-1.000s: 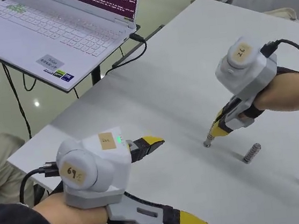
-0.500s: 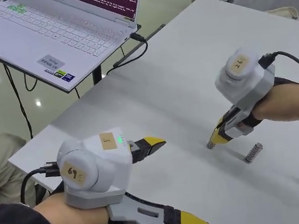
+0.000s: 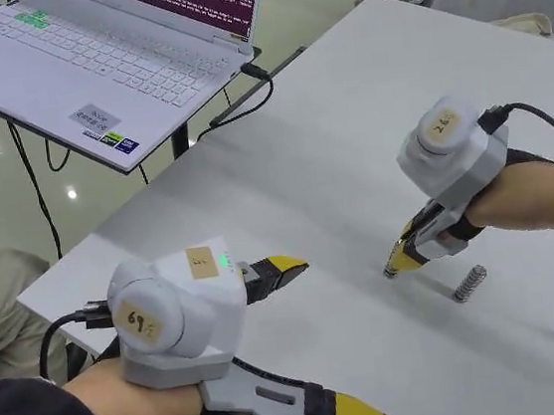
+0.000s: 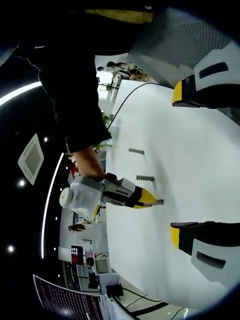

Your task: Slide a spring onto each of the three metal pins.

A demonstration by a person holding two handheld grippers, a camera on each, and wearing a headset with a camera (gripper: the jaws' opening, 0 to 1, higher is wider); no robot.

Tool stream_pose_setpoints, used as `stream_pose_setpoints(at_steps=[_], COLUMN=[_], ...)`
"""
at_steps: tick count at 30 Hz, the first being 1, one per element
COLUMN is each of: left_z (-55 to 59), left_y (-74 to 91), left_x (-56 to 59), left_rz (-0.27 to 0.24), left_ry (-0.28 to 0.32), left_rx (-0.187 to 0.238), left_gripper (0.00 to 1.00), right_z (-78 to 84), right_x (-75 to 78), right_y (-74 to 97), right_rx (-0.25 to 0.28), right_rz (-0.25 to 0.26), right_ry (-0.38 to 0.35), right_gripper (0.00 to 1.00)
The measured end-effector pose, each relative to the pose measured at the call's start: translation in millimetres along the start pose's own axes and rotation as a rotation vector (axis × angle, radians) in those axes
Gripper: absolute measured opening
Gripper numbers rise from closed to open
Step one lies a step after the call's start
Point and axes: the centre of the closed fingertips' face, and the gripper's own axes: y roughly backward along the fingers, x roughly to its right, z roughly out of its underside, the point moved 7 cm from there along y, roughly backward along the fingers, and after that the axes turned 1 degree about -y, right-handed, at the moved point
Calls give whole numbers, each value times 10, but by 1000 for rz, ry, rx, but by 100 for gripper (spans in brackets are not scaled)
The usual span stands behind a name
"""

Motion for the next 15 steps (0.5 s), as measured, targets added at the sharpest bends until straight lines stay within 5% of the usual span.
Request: stream_pose_setpoints(at_steps=[15], left_z=[-12], left_y=[-6], left_x=[1], left_rz=[4], left_ry=[-2], left_rx=[-4], left_gripper=[93], right_z=[8], right_x=[-49], right_y=[67], right_rx=[34], right_rz=[6], right_ry=[-15], right_gripper=[17])
